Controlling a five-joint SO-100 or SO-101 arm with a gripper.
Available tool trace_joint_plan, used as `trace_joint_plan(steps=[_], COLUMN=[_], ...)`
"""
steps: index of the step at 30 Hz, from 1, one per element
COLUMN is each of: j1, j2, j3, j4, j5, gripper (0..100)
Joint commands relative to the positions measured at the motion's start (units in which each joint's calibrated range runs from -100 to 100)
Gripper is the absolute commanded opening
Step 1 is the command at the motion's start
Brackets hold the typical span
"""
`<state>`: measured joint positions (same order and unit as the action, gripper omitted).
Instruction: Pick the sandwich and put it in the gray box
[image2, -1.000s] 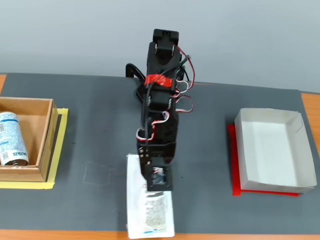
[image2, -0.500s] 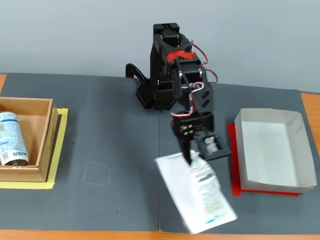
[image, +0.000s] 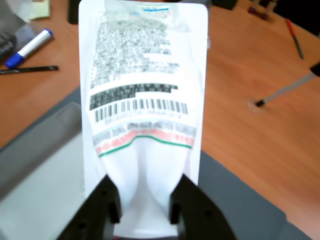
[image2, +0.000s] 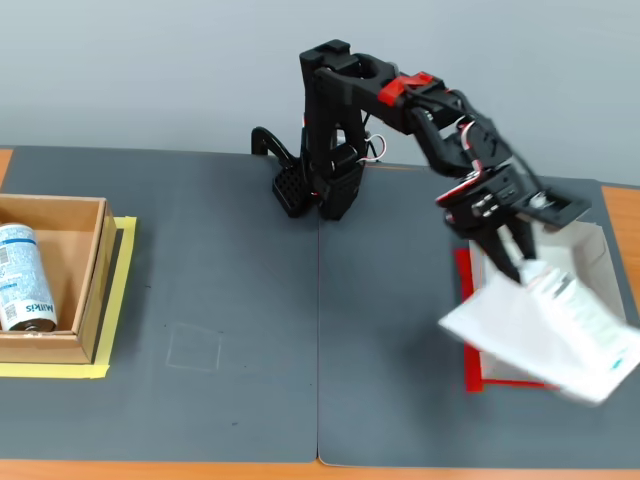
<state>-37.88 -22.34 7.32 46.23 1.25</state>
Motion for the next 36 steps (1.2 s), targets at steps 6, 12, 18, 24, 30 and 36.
trace_joint_plan(steps=[6, 12, 18, 24, 30, 36], j1=[-9.9, -12.8, -14.8, -15.3, -15.6, -15.6], j2=[-0.9, 4.1, 8.1, 11.7, 14.4, 15.3], j3=[-1.0, -1.9, -1.9, -1.9, -1.5, -1.1], j4=[-11.6, -14.5, -17.1, -19.5, -19.5, -19.2], j5=[-3.9, -5.5, -5.8, -6.0, -6.0, -6.0], gripper=[2, 2, 2, 2, 2, 2])
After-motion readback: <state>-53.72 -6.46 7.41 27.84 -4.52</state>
